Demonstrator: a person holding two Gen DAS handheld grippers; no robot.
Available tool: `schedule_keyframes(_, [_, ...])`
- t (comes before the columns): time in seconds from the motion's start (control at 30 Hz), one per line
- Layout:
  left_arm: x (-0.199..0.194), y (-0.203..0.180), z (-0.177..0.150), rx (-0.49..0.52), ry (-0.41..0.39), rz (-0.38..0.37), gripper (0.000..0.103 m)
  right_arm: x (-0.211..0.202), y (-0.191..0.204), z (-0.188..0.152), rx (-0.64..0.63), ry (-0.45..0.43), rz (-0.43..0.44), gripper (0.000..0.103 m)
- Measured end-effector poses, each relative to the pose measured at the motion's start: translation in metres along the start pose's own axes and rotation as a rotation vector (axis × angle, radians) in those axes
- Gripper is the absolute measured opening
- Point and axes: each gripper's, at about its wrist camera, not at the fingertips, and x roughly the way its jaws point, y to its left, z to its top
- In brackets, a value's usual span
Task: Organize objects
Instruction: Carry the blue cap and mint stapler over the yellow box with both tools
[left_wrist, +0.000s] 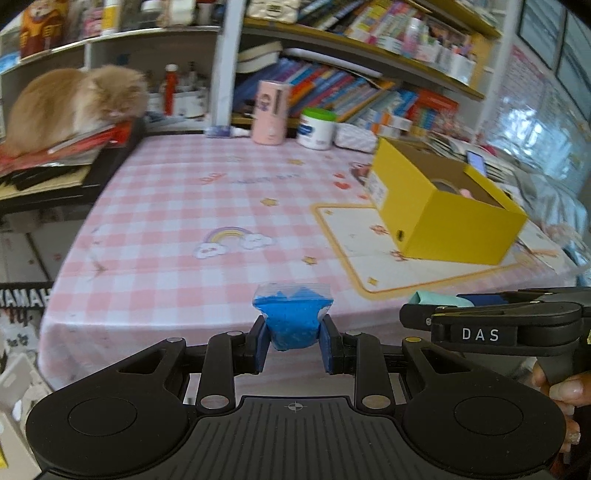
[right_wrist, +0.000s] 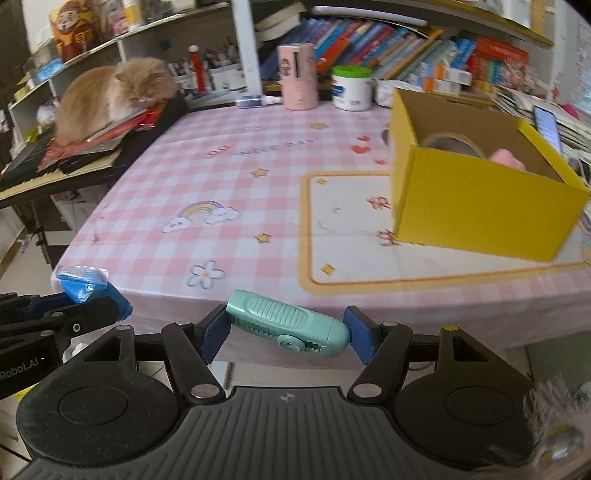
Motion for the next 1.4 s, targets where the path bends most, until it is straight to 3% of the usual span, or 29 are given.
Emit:
schedule_keyframes(0.73, [0.040,-0.086,0.014,0.167,0.035,-0.212,0.026,-0.041,-0.084,-0.030,0.192,-0.008,-0.209,0.065])
schedule_keyframes(1.4, [0.075,-0.142,0.034,0.200,0.054,-0.218,0.026,-0.037,-0.153,-0.017,0.245,-0.001,-0.228,0.065])
